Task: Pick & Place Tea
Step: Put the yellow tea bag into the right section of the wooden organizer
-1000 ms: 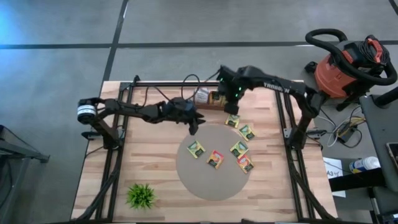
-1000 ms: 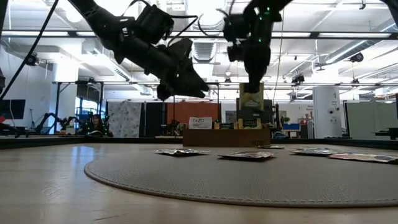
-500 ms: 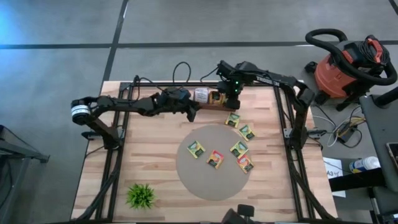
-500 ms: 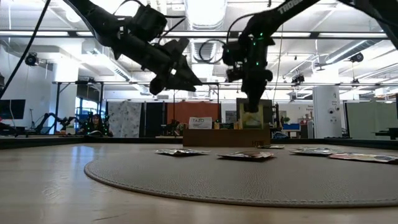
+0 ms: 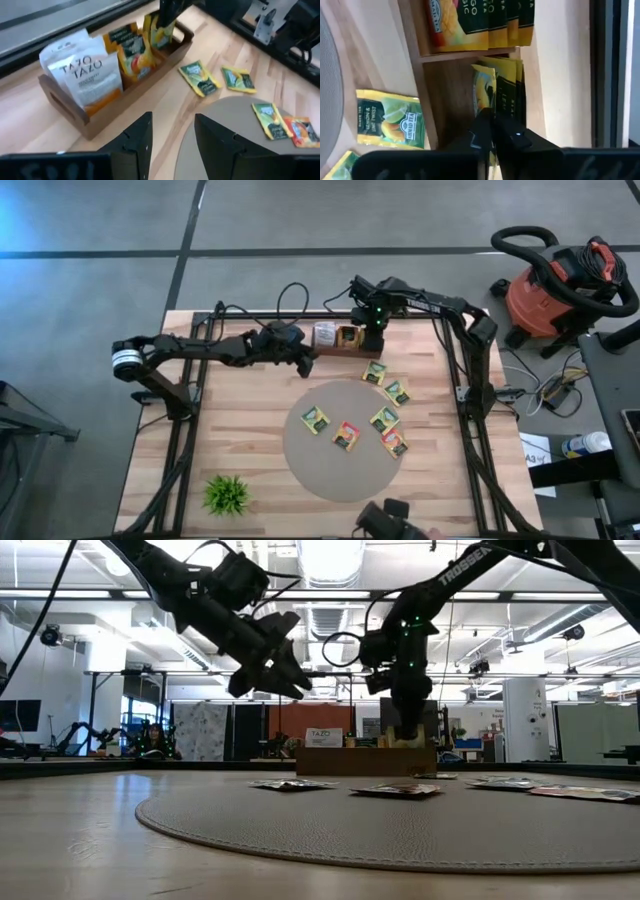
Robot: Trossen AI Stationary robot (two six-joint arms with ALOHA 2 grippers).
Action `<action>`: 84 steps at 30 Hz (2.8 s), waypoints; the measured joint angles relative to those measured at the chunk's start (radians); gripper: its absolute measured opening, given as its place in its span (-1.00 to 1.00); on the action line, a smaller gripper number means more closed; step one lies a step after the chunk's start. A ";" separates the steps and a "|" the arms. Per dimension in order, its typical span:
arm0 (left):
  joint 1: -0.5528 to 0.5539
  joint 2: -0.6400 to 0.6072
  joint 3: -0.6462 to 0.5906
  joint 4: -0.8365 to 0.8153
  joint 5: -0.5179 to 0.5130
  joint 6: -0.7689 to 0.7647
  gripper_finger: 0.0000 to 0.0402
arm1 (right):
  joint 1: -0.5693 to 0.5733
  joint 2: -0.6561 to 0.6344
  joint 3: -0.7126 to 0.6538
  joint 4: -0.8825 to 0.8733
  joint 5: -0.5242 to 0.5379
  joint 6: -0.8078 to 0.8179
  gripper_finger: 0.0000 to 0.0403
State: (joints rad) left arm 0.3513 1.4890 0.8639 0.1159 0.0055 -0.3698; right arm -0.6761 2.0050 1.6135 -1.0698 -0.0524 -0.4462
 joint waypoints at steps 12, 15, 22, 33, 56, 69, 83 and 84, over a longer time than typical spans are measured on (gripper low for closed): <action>-0.050 -0.041 -0.001 -0.238 0.000 0.044 -0.30 | 0.046 -0.045 0.000 -0.049 0.034 0.038 -0.25; -0.088 -0.071 -0.004 -0.280 0.000 0.122 -0.30 | 0.068 -0.108 0.000 -0.052 0.010 0.101 -0.18; -0.174 -0.083 -0.102 -0.214 0.112 0.299 -0.30 | 0.206 -0.191 -0.022 -0.056 -0.217 0.507 -0.16; -0.265 0.014 -0.237 0.049 0.222 0.578 -0.30 | 0.569 -0.190 -0.176 0.247 -0.209 1.118 -0.16; -0.268 0.246 -0.140 0.049 0.351 0.427 -0.30 | 0.691 -0.189 -0.609 0.944 -0.138 1.842 -0.17; -0.270 0.326 -0.083 0.092 0.293 0.213 -0.30 | 0.687 -0.092 -0.564 0.945 -0.144 1.835 -0.18; -0.273 0.323 -0.083 0.145 0.251 0.092 -0.30 | 0.669 -0.090 -0.539 0.948 -0.108 1.774 -0.73; -0.275 0.320 -0.083 0.143 0.250 0.084 -0.30 | 0.664 -0.093 -0.539 0.945 -0.109 1.761 -0.79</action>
State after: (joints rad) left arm 0.0768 1.8087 0.7811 0.2588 0.2558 -0.2857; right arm -0.0119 1.9118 1.0740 -0.1246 -0.1612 1.3148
